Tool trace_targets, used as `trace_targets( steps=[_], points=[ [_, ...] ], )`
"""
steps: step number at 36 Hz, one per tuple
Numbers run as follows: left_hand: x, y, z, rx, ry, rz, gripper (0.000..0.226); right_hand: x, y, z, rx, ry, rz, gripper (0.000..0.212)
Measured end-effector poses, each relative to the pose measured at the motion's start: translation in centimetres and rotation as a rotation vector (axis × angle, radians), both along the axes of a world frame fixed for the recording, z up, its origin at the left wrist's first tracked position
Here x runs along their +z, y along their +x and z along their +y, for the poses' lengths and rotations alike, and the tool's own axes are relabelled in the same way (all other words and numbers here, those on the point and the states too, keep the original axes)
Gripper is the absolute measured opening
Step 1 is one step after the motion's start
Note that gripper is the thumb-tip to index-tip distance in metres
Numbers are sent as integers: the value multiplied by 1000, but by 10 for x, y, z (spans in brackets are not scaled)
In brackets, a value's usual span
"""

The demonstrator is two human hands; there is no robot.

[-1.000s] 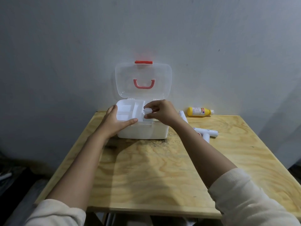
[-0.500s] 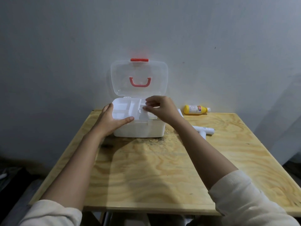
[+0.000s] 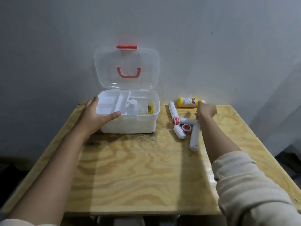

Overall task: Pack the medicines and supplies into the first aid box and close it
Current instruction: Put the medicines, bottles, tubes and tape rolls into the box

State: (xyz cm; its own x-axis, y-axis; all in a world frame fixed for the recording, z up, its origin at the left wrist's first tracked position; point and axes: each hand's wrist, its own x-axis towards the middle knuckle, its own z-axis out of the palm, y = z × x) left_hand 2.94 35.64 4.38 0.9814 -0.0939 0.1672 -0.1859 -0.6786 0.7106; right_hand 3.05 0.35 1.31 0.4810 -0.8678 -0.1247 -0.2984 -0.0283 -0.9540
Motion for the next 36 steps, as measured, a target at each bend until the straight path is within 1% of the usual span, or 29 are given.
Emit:
trace_targets(
  steps=[2, 3, 13, 20, 24, 28, 32, 35, 36],
  points=[
    [0, 0, 0, 4, -1, -6, 96, 1, 9, -4, -14, 59, 2, 29],
    [0, 1, 0, 8, -2, -5, 97, 0, 12, -6, -18, 78, 6, 32],
    [-4, 7, -1, 24, -8, -11, 97, 1, 31, -9, -129, 186, 7, 25],
    [-5, 10, -1, 23, -10, -14, 97, 10, 37, -6, -108, 332, -23, 28],
    [-6, 10, 1, 27, -23, 2, 100, 13, 37, 1, -78, 410, -77, 13],
    [-6, 10, 0, 25, -25, -9, 98, 11, 32, 9, -48, 504, -226, 19],
    [-7, 11, 1, 25, -33, 6, 101, 12, 24, 18, 44, 497, -321, 19],
    [-7, 11, 1, 23, -44, 15, 102, 12, 22, 23, 151, 371, -357, 8],
    [-7, 12, 2, 21, -47, 16, 102, 13, 21, 25, 179, 304, -355, 10]
  ],
)
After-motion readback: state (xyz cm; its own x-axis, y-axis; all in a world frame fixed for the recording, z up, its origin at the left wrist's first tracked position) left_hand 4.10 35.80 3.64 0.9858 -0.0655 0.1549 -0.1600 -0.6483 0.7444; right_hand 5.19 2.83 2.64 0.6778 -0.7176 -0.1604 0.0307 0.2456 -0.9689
